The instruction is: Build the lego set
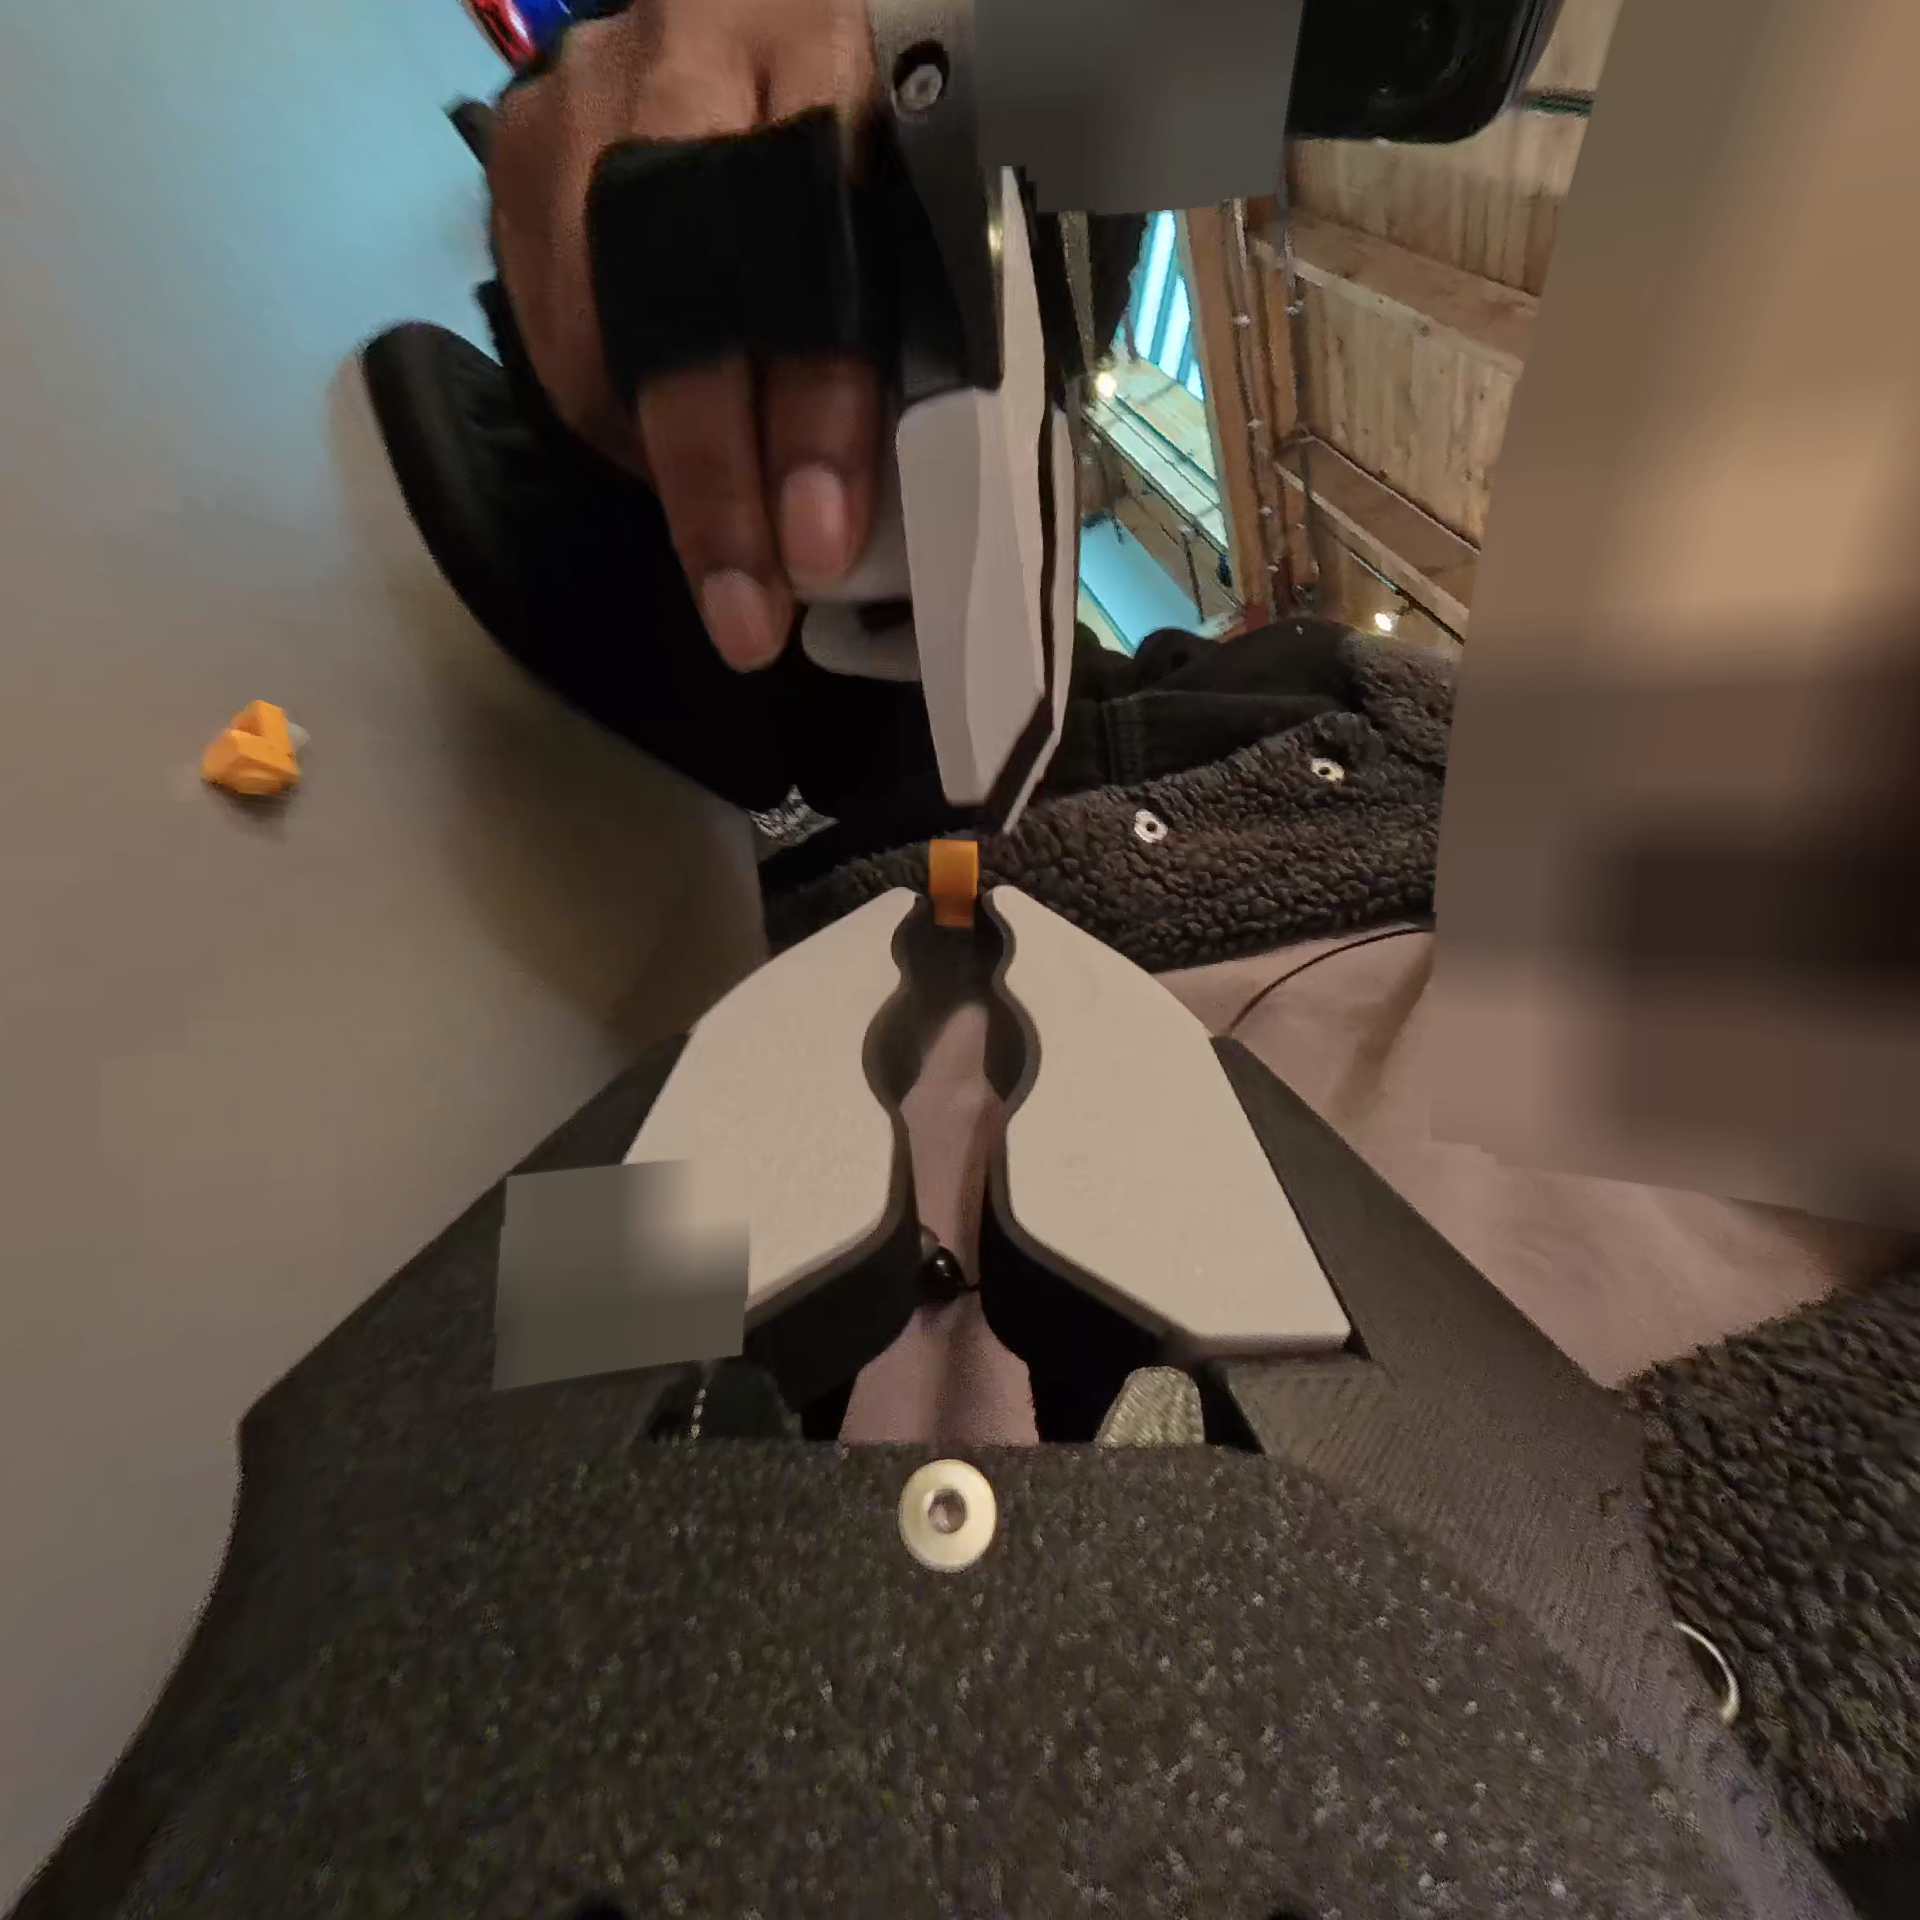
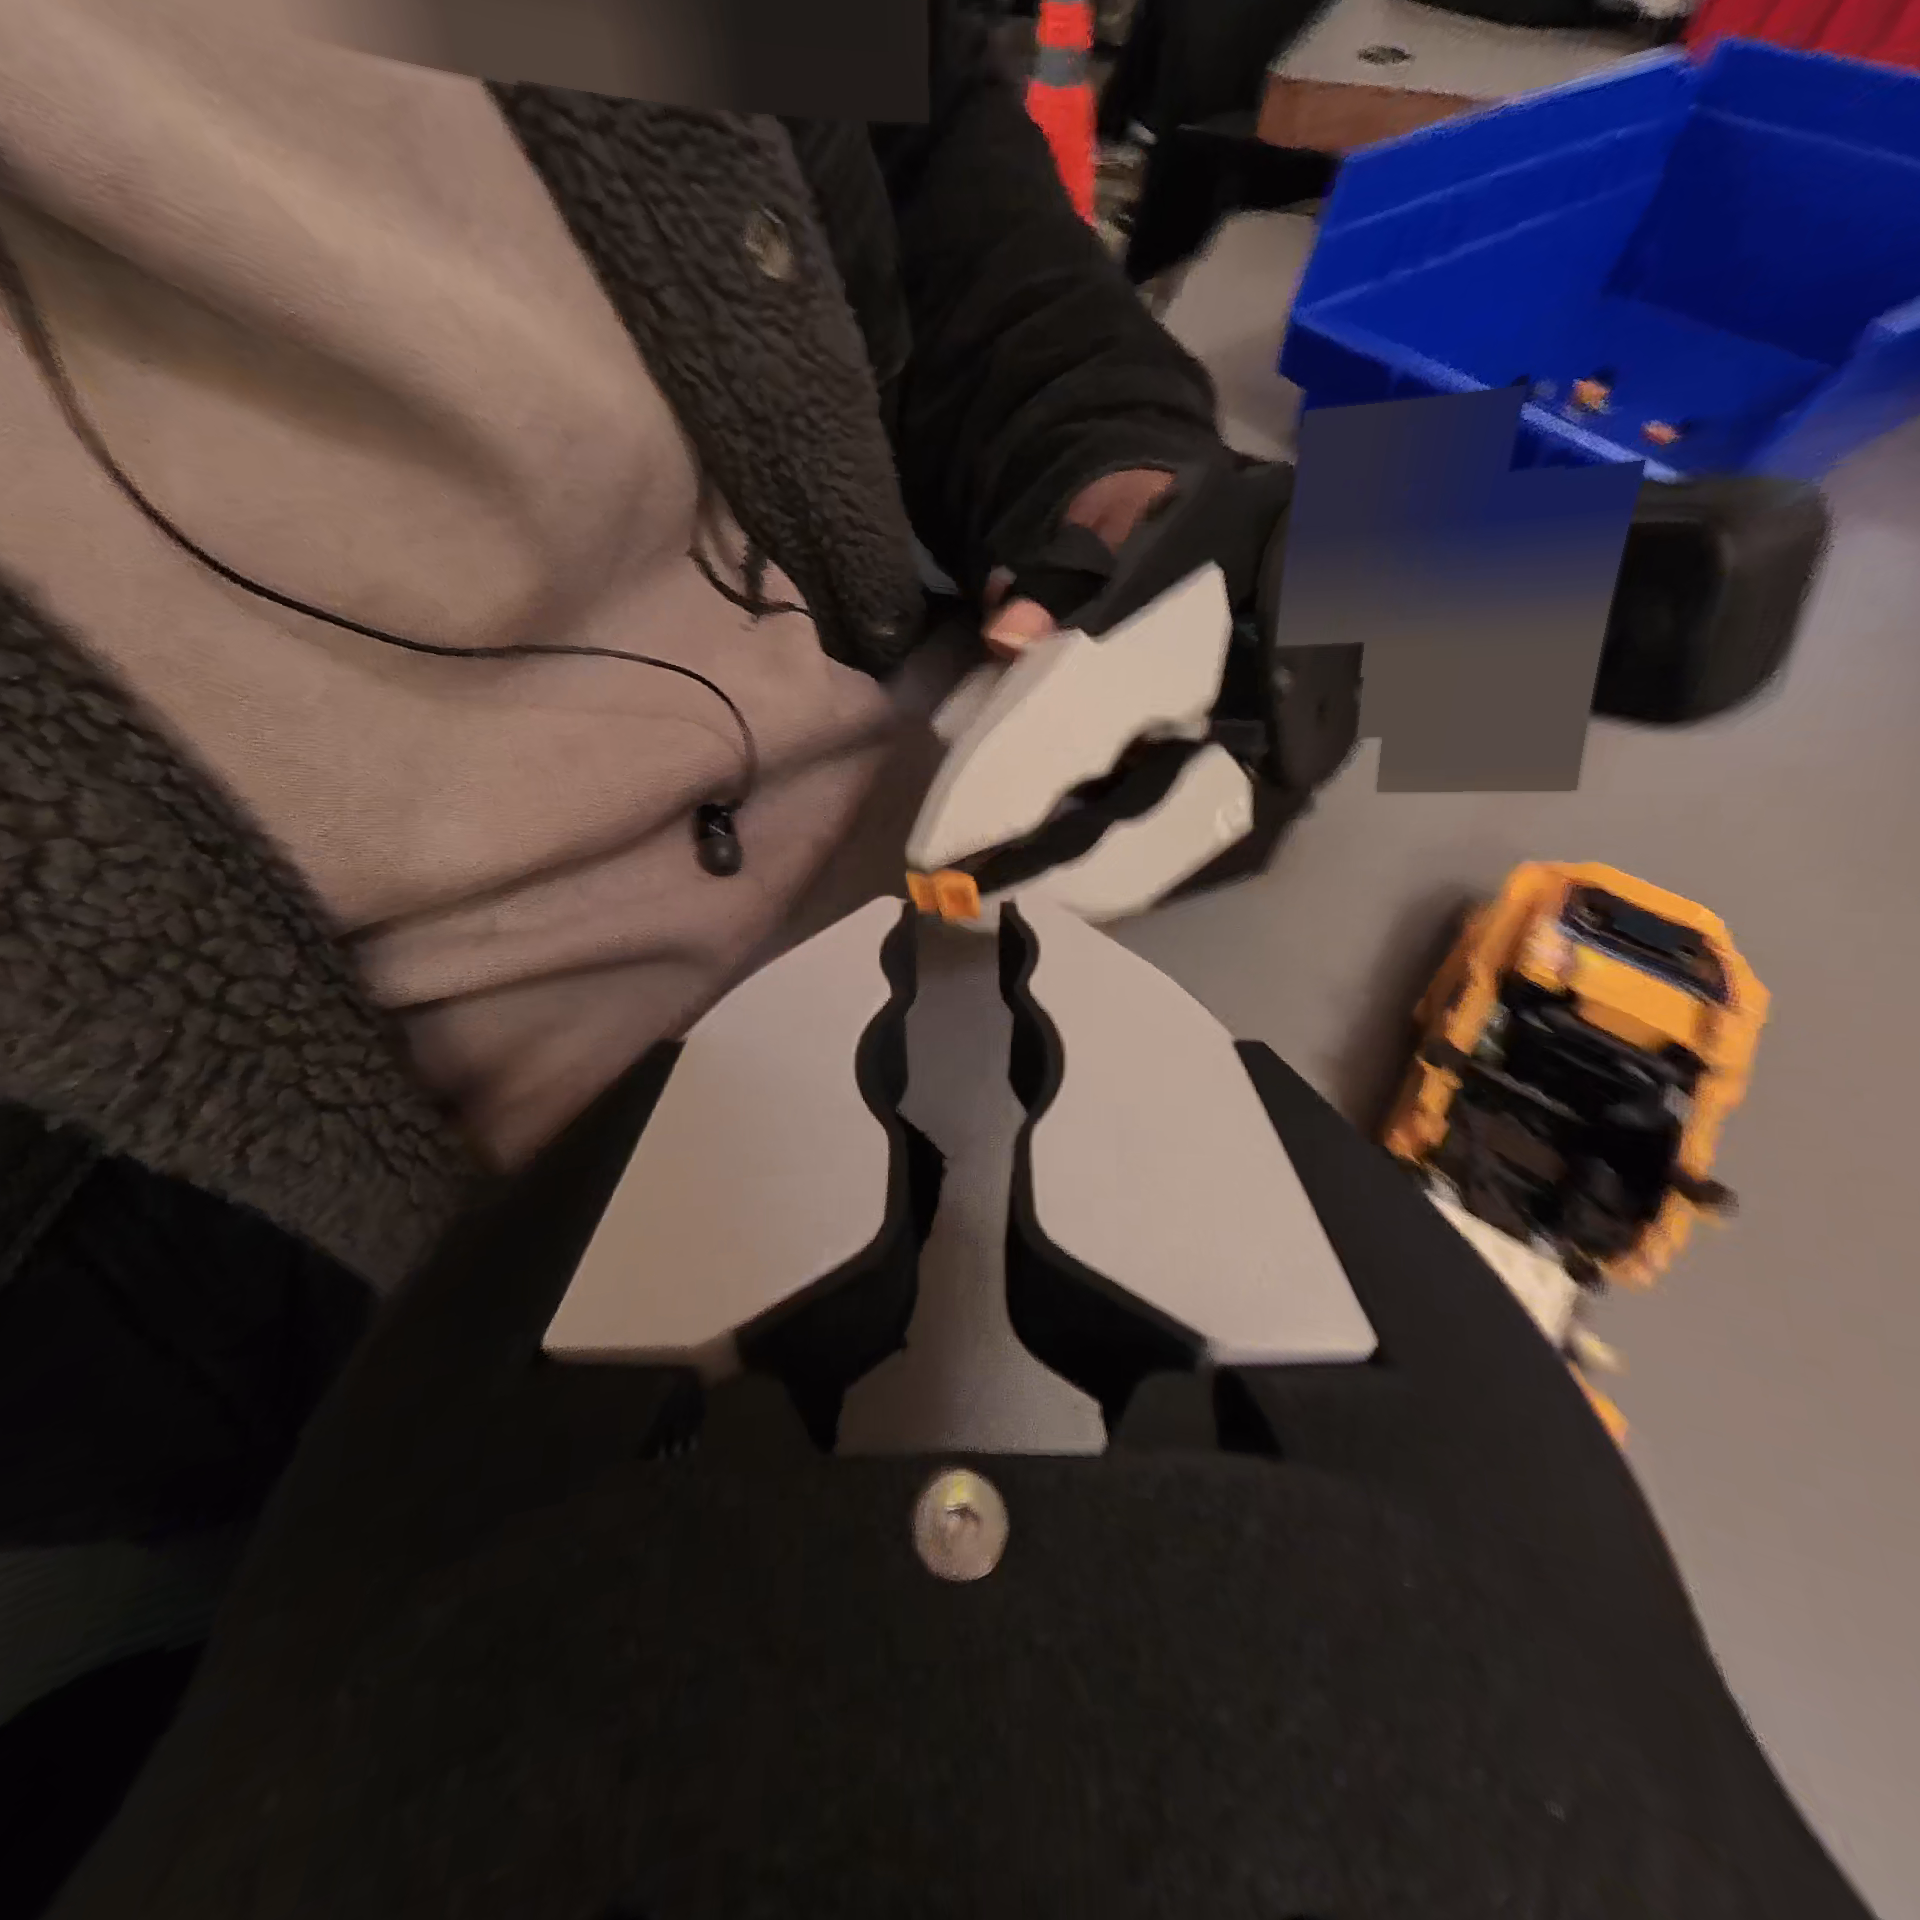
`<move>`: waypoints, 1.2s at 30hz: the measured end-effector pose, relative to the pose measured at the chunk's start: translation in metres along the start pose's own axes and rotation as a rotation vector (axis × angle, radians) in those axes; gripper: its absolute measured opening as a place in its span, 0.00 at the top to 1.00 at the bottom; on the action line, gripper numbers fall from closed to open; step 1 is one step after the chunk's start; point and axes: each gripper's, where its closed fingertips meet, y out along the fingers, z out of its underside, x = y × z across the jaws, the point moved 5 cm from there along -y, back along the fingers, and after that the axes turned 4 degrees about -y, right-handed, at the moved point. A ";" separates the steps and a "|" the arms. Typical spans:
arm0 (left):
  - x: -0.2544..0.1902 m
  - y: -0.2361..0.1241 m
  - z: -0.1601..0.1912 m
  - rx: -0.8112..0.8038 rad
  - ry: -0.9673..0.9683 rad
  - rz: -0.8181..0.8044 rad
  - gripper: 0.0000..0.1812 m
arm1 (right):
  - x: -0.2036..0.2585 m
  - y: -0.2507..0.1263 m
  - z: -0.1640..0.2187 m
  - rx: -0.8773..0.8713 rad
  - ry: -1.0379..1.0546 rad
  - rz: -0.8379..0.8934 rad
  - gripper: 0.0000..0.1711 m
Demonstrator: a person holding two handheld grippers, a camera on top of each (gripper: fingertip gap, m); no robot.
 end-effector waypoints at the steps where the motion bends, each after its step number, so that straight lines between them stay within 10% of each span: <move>1: 0.002 -0.003 -0.003 -0.021 0.001 -0.021 0.96 | -0.006 -0.005 0.008 0.067 -0.004 0.065 0.91; 13: 0.026 -0.030 -0.019 -0.168 -0.086 -0.174 0.96 | -0.023 -0.005 0.088 0.450 0.114 0.154 0.92; 36: 0.035 -0.041 -0.027 -0.286 -0.129 -0.245 0.96 | -0.026 0.014 0.024 0.430 -0.075 0.331 0.97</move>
